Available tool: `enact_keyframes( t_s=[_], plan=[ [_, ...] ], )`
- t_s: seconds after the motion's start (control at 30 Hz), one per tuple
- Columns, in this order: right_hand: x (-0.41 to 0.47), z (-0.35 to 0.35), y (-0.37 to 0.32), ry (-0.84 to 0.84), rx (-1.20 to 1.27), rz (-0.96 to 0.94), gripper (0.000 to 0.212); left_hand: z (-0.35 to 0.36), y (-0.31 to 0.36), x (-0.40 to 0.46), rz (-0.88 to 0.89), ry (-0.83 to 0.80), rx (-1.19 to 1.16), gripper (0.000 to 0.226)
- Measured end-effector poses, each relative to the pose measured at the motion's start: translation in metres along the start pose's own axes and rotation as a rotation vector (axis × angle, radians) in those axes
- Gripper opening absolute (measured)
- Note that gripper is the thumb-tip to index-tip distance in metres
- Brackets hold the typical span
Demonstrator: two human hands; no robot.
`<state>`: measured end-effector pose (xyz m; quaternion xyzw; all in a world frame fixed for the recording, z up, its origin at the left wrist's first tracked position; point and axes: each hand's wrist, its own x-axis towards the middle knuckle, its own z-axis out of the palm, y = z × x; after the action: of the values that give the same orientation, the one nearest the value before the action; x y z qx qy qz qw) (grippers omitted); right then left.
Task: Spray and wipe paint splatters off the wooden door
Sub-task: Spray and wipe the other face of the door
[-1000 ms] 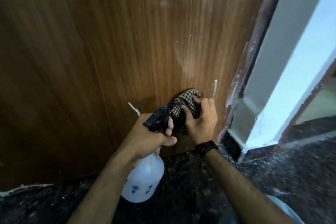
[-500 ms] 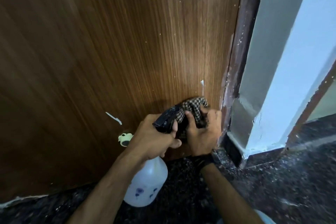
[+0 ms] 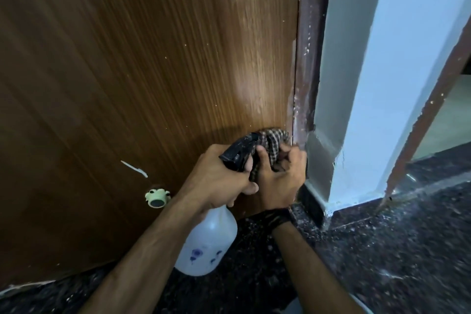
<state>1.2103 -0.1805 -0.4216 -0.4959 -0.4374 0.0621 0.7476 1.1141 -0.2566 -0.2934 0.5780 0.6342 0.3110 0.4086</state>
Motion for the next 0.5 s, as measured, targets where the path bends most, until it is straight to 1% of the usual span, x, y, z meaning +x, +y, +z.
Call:
enact_keyframes(
  t_s=[0.07,0.1,0.17,0.23,0.33,0.37,0.4,0.43,0.5],
  plan=[
    [0.024,-0.001,-0.011,0.021,0.033,-0.113,0.034,0.006,0.001,-0.001,-0.010,-0.016,0.020,0.025],
    [0.034,0.000,-0.012,0.037,0.038,-0.130,0.034,0.009,0.001,-0.001,-0.018,-0.024,0.026,0.026],
    [0.036,0.001,-0.003,0.051,-0.005,-0.080,0.034,0.011,0.001,-0.001,-0.021,-0.035,0.021,0.026],
    [0.014,-0.001,0.015,0.062,-0.075,0.076,0.035,0.012,0.005,-0.001,-0.003,-0.051,0.017,0.022],
    [-0.016,-0.003,0.035,0.109,-0.085,0.450,0.038,0.016,0.012,0.003,0.010,-0.060,0.049,0.023],
    [-0.017,-0.003,0.036,0.125,-0.074,0.527,0.037,0.019,0.014,0.005,0.008,-0.062,0.066,0.025],
    [-0.015,-0.001,0.034,0.137,-0.059,0.540,0.036,0.022,0.016,0.008,0.002,-0.062,0.085,0.027],
    [-0.011,-0.002,0.031,0.146,-0.039,0.495,0.035,0.025,0.016,0.009,-0.007,-0.064,0.105,0.028],
    [0.005,-0.004,0.017,0.136,0.018,0.310,0.034,0.028,0.015,0.009,-0.017,-0.075,0.123,0.028]
  ],
)
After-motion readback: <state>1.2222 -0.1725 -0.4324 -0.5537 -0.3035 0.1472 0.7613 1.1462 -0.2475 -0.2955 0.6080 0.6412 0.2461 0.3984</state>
